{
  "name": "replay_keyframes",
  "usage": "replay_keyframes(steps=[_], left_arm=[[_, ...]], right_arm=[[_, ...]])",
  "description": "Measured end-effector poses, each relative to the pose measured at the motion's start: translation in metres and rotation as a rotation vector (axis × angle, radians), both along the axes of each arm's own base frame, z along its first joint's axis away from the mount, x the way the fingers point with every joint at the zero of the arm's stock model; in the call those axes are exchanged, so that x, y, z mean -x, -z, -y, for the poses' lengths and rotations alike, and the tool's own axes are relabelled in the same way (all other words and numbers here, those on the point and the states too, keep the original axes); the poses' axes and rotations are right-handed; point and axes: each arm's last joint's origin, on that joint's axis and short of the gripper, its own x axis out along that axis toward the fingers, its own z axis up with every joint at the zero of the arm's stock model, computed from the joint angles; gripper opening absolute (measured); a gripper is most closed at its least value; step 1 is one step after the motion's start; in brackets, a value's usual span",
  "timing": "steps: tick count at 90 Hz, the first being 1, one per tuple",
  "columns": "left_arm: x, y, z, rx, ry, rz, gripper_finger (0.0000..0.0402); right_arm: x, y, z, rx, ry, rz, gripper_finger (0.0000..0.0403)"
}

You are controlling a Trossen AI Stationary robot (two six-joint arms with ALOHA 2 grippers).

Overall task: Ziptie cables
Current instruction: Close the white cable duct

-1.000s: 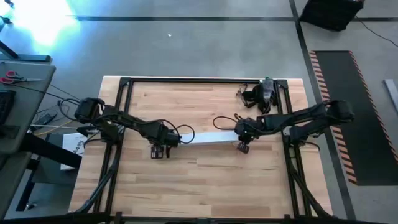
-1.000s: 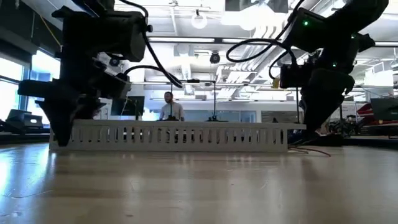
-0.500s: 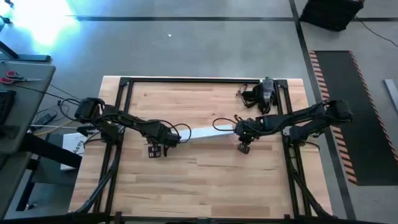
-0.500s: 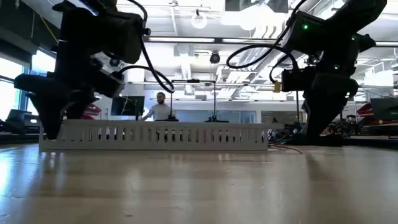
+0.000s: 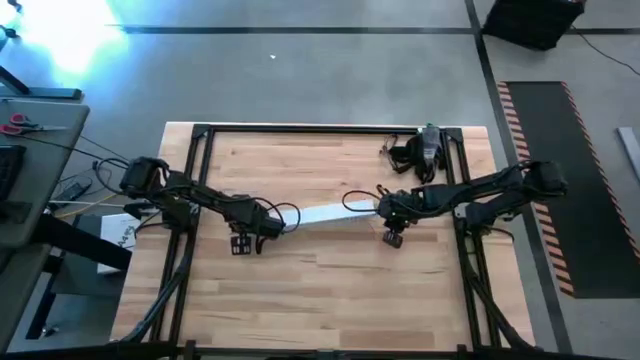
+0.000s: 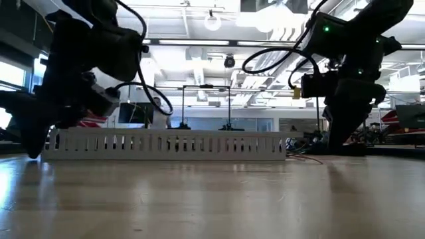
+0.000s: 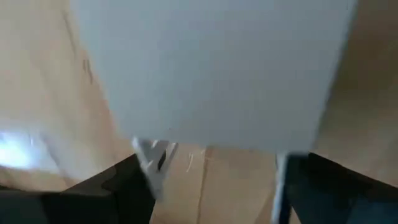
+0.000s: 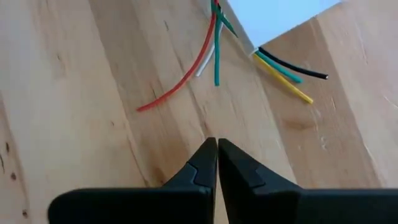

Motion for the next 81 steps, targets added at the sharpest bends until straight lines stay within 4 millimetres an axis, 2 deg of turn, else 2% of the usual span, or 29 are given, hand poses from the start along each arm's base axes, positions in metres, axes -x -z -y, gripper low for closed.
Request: replay_keyframes(steps=[27,47,81], left_arm=[[-0.004,0.0,0.005,-0.032,0.044,0.054,0.0224],[-0.006,0.0,0.005,-0.052,0.061,0.074,0.022],[-0.007,0.001,0.004,-0.064,0.102,0.083,0.0219]], right_arm=[[0.004,0.001,0.015,0.031,0.077,-0.038,0.0],[-0.004,-0.002,0.023,0.037,0.099,0.062,0.0],[-0.009,-0.004,0.023,0.01,0.112,0.131,0.0]])
